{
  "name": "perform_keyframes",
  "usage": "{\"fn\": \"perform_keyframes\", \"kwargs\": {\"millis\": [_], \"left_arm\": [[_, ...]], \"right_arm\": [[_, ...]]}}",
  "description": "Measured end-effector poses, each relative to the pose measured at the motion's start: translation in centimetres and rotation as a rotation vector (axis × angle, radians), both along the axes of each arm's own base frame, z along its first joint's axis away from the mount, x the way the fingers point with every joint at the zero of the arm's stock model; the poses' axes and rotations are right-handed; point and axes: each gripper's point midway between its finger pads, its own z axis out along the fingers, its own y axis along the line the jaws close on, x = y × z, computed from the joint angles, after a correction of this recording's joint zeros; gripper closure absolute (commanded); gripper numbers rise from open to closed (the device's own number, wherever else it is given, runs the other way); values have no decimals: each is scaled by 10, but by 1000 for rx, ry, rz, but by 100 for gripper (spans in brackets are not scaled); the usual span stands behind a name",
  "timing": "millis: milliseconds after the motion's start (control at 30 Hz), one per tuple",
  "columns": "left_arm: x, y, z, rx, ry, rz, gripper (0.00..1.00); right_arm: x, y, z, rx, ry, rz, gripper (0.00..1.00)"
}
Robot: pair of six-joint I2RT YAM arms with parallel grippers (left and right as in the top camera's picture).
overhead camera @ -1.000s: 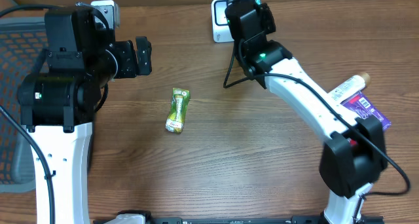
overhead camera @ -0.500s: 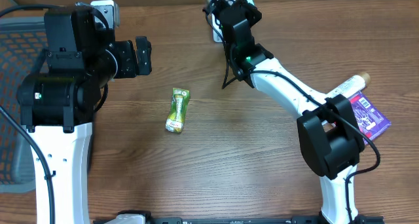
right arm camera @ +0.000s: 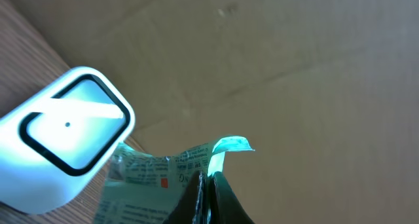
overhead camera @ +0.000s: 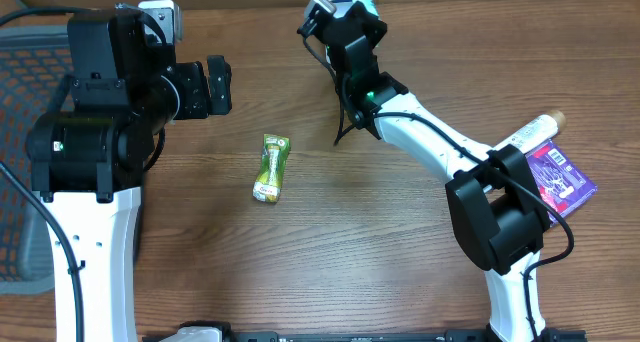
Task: Scan the item barcode
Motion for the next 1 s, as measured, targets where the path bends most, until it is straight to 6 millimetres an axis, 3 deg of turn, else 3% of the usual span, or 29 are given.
{"fn": "perform_keyframes", "kwargs": {"millis": [267,500,600,800,900,967,1000], "left_arm": [[0,0,0,0,0,0,1],[0,0,0,0,0,0,0],[0,0,0,0,0,0,0],[0,0,0,0,0,0,1],[0,0,0,0,0,1,0],[0,0,0,0,0,1,0],[0,0,0,0,0,0,0]], "right_arm": [[3,19,12,-106,-44,122,96],[2,26,11,-150,-40,168,96],[-3,25,0,-188,7,151,96],[-50,54,-53,-249,227,170,96],[-91,70,-84,-200,394,196,96],[-120,75,-94,-108,514,210,96],[-124,76,-93,-82,532,212,96]]}}
